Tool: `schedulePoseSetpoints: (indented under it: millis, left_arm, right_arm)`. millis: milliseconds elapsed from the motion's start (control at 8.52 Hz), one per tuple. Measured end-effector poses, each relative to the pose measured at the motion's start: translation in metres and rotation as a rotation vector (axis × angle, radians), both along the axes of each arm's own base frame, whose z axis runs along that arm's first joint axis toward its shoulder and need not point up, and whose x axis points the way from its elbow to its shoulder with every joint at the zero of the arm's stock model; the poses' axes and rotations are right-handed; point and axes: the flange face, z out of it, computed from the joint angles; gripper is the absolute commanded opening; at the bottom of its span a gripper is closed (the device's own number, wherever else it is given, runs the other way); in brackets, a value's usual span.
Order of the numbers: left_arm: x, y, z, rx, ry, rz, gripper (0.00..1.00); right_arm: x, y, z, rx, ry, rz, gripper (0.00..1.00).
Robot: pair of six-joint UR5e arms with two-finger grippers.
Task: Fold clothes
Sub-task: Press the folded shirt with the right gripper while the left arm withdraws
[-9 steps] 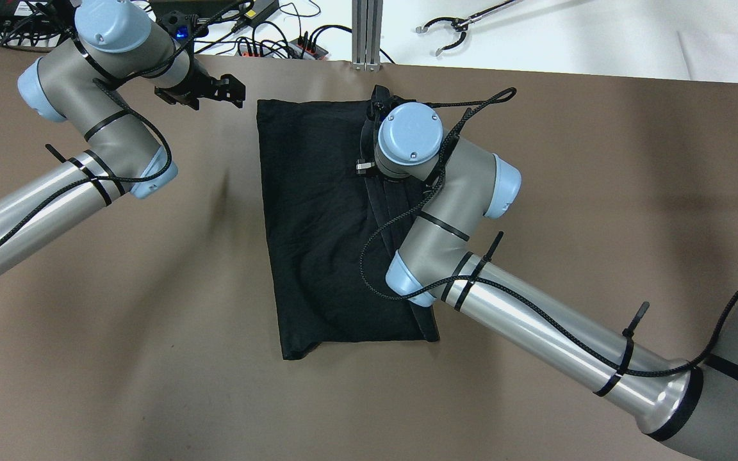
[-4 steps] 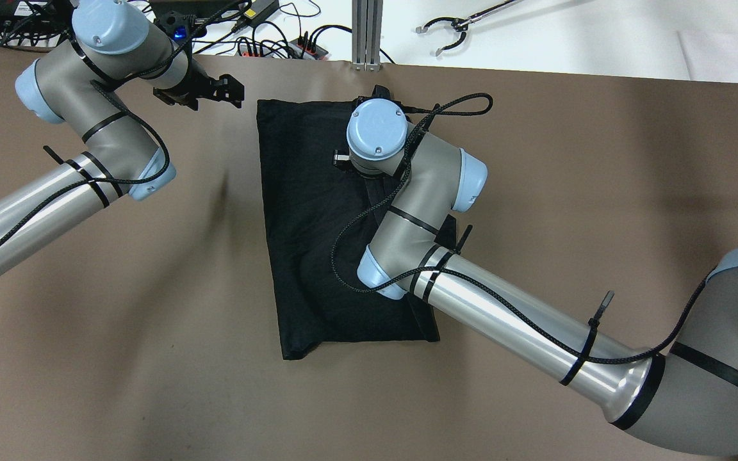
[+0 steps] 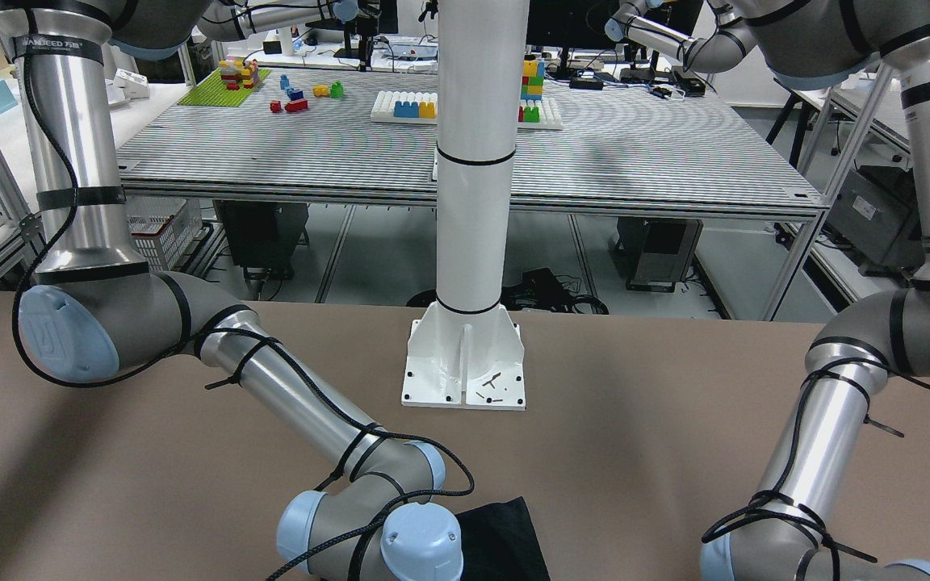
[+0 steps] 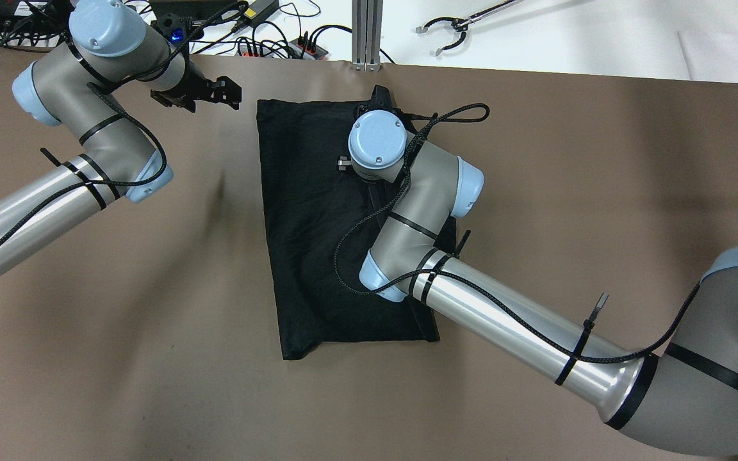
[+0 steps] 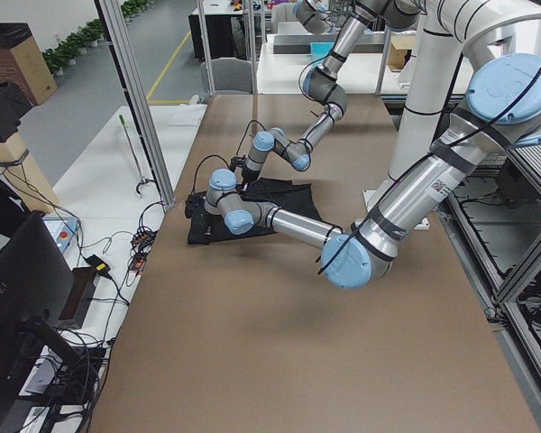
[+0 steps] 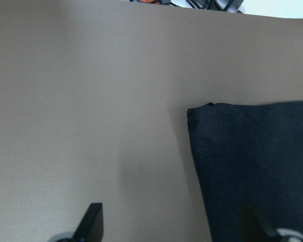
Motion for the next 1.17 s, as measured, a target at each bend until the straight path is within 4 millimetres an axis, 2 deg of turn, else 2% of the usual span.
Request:
schedulePoseSetpoints:
  millis: [352, 469, 587, 939, 1174]
  left_arm:
    - [0.0, 0.001, 0.004, -0.004, -0.003, 0.001, 0.94]
    - [-0.001, 0.001, 0.006, -0.006, -0.004, 0.001, 0.94]
    - [-0.001, 0.001, 0.007, -0.007, -0.004, 0.002, 0.94]
    - [0.0, 0.002, 0.01, -0.013, -0.004, 0.005, 0.94]
    - [0.0, 0.003, 0.013, -0.014, -0.005, 0.007, 0.94]
  right_arm:
    - [0.004, -0.003, -0.003, 0.025, 0.006, -0.012, 0.0]
    - [0.011, -0.006, -0.001, 0.048, 0.016, -0.024, 0.0]
    - [0.025, -0.009, 0.01, 0.075, 0.032, -0.043, 0.02]
    - [0.073, -0.01, 0.071, 0.14, 0.085, -0.124, 0.3]
    - [0.09, -0.007, 0.094, 0.16, 0.089, -0.137, 0.84]
